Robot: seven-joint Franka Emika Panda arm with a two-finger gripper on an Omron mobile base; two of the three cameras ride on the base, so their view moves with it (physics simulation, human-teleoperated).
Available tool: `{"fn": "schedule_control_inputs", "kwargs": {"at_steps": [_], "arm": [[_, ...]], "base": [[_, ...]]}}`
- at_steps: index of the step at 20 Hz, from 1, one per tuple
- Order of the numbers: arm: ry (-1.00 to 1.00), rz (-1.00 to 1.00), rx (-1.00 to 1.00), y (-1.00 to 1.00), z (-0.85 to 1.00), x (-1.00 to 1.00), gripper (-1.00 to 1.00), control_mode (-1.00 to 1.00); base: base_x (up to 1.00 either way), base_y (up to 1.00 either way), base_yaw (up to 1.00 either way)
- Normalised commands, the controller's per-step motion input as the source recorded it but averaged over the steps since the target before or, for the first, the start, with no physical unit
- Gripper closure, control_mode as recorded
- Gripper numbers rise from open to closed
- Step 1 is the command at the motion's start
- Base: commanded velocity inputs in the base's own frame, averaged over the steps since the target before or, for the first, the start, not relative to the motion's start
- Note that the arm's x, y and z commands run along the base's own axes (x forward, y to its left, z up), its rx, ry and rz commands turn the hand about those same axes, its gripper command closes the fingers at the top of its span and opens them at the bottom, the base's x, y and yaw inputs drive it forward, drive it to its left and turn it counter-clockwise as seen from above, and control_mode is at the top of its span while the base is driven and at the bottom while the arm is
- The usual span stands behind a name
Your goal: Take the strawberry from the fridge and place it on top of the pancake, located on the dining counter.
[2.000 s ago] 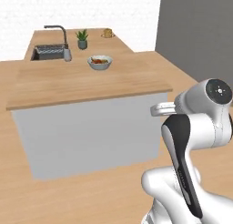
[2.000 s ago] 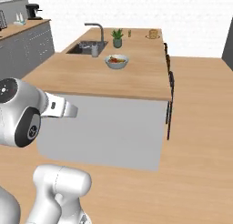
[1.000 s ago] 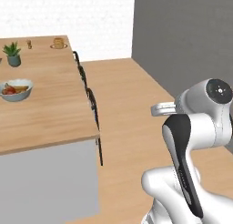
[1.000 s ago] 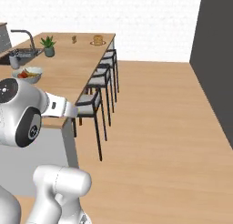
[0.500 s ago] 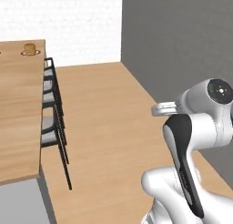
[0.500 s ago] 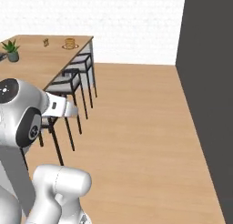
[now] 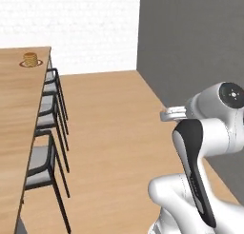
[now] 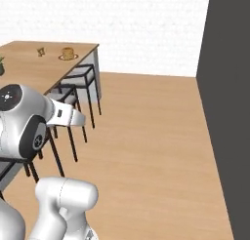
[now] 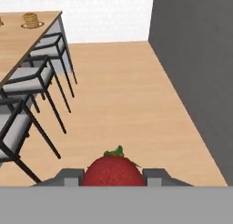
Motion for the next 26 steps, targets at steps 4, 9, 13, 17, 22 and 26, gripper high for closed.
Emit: {"fn": "schedule_control_inputs", "kwargs": {"at_steps": [4,9,13,17,22,26], "arm": [[0.0,0.0,0.0,0.0,0.0,0.0,1.0,1.0],[0.0,0.0,0.0,0.0,0.0,0.0,1.0,1.0],[0.0,0.0,0.0,0.0,0.0,0.0,1.0,1.0],[0.0,0.0,0.0,0.0,0.0,0.0,1.0,1.0],[0.0,0.0,0.0,0.0,0.0,0.0,1.0,1.0],[0.0,0.0,0.0,0.0,0.0,0.0,1.0,1.0]], "base": [[1.0,-0.16,0.38],[1.0,-0.39,0.48],[0.97,-0.59,0.43],[0.93,-0.64,0.42],[0.91,-0.66,0.41],[0.85,-0.73,0.41]]}}
